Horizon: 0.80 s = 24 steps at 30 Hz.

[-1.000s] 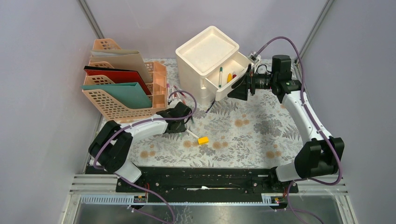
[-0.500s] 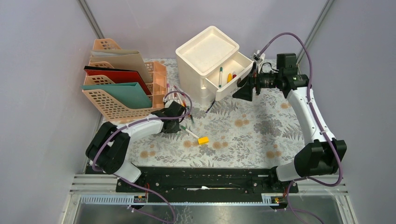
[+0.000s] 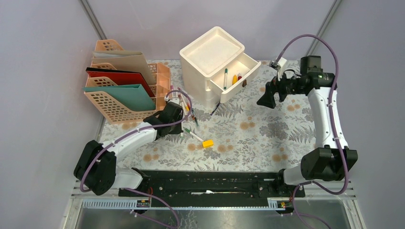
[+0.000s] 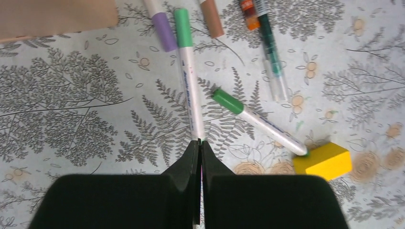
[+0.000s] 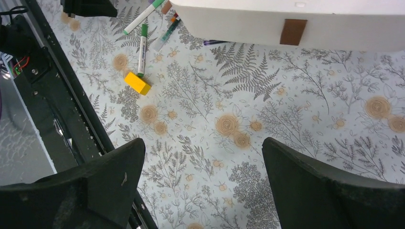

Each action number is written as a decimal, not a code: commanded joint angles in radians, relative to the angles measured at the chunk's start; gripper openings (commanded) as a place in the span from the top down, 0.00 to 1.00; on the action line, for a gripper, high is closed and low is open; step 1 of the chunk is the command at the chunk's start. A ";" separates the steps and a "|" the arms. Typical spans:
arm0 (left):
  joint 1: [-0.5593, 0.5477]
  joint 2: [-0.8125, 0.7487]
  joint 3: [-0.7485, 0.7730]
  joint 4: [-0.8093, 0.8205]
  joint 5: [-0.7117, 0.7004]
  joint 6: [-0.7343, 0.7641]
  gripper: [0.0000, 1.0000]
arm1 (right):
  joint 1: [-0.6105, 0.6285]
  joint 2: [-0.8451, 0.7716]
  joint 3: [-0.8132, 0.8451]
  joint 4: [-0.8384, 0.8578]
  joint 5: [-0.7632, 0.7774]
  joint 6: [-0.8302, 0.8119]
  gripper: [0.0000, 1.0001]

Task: Organize the desk
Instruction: Pick up the stationery from the center of the board.

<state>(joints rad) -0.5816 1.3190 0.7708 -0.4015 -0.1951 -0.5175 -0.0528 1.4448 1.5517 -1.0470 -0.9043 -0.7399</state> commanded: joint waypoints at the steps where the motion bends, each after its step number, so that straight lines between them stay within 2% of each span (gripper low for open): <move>1: 0.005 -0.045 0.064 0.034 0.081 0.001 1.00 | -0.021 -0.061 -0.001 0.007 -0.005 0.031 0.01; 7: 0.013 -0.030 0.144 -0.021 0.052 -0.009 1.00 | -0.021 -0.107 -0.020 0.073 -0.036 0.099 0.01; 8: 0.027 -0.006 0.139 -0.023 0.047 -0.009 0.95 | -0.021 -0.112 -0.024 0.074 -0.039 0.099 0.01; 9: 0.040 0.017 0.134 -0.037 0.040 -0.020 0.79 | -0.021 -0.114 -0.030 0.072 -0.037 0.101 0.01; 10: 0.042 0.038 0.133 -0.049 0.012 -0.022 0.71 | -0.022 -0.115 -0.039 0.073 -0.034 0.103 0.01; 16: 0.016 0.083 0.127 0.014 -0.054 0.019 0.64 | -0.044 -0.146 -0.098 -0.026 -0.005 -0.010 0.01; 24: -0.056 0.098 0.070 0.038 -0.184 0.023 0.61 | -0.127 -0.162 -0.164 -0.012 -0.083 -0.003 0.01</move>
<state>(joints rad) -0.6270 1.4113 0.8635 -0.3977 -0.2871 -0.4969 -0.1436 1.3056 1.3941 -1.0508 -0.9310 -0.7216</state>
